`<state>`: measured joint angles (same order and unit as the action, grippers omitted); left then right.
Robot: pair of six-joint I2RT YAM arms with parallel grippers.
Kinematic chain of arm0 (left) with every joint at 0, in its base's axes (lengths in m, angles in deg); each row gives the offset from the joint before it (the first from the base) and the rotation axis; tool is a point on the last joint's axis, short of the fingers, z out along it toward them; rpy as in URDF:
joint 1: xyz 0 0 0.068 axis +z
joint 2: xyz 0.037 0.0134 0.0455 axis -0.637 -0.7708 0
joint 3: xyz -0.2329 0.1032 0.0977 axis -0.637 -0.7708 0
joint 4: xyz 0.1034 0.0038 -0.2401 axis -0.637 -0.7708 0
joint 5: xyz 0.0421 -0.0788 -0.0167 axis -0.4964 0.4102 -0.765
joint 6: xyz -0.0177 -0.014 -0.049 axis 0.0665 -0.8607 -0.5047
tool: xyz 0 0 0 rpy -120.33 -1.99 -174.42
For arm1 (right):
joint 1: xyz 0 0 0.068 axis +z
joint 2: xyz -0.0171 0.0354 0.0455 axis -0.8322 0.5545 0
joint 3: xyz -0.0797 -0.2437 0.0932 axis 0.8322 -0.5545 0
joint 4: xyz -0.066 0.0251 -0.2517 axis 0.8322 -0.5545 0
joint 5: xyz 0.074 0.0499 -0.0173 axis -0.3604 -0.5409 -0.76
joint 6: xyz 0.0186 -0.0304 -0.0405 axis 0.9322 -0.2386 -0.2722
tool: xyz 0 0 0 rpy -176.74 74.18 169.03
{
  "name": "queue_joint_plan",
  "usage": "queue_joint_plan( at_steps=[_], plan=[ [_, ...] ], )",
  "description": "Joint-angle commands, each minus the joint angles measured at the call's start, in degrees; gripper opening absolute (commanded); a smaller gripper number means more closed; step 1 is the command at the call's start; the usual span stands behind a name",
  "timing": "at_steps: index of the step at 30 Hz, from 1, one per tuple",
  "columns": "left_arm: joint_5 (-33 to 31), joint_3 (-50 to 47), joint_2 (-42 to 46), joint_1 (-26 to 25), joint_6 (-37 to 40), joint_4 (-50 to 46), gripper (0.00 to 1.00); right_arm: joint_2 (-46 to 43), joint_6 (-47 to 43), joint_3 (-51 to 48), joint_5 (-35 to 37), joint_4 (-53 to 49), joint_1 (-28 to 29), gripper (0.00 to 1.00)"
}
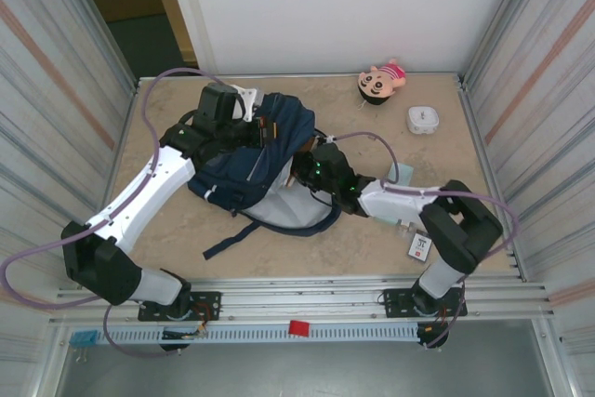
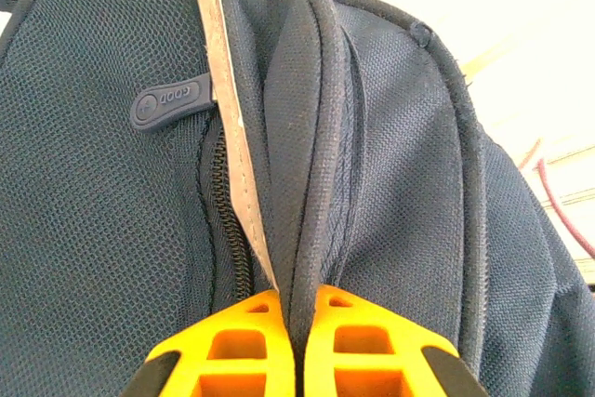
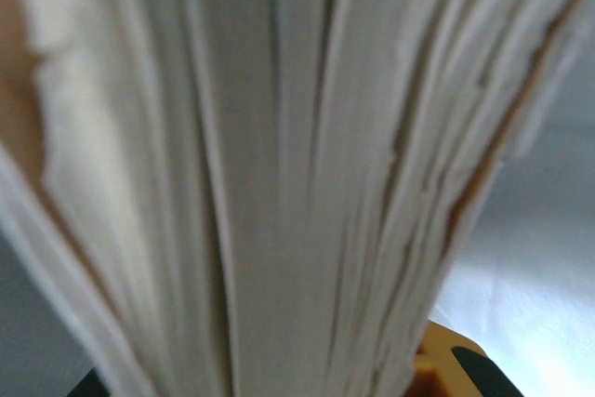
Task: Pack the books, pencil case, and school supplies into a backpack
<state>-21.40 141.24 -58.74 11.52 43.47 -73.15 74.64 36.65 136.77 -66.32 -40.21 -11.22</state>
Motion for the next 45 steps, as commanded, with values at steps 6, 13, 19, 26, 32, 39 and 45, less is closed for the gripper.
queue_joint_plan(
  at_steps=[6, 13, 19, 26, 32, 39, 45],
  plan=[
    [3.01, 3.8, 0.98, 1.34, 1.72, 6.31, 0.0, 6.16, 2.08, 3.53, 0.28, 7.98, -0.27, 0.0],
    [6.06, 1.43, 1.78, 5.86, -0.03, 7.88, 0.0, 0.55, 1.21, -1.48, 1.5, 2.67, -1.73, 0.03],
    [10.14, 1.06, 1.17, 7.4, -0.17, 9.27, 0.0, -1.49, 2.27, -2.31, 0.46, 2.0, -0.7, 0.04],
    [17.47, 3.28, -0.51, 7.66, -1.43, 9.51, 0.0, 1.56, 2.67, 2.25, 2.24, 2.48, 1.31, 0.04],
    [20.96, 2.89, -0.21, 7.66, -3.77, 12.64, 0.0, 5.44, 3.56, 5.14, 4.73, 1.96, 1.31, 0.04],
    [15.87, 2.82, 0.32, 7.62, -1.85, 11.58, 0.0, 5.59, 4.66, 3.37, 3.26, -4.36, 0.71, 0.39],
    [11.99, 3.87, 0.47, 7.73, 2.76, 6.85, 0.0, -0.16, 3.43, -1.23, 2.13, -11.05, -1.28, 1.0]
  ],
)
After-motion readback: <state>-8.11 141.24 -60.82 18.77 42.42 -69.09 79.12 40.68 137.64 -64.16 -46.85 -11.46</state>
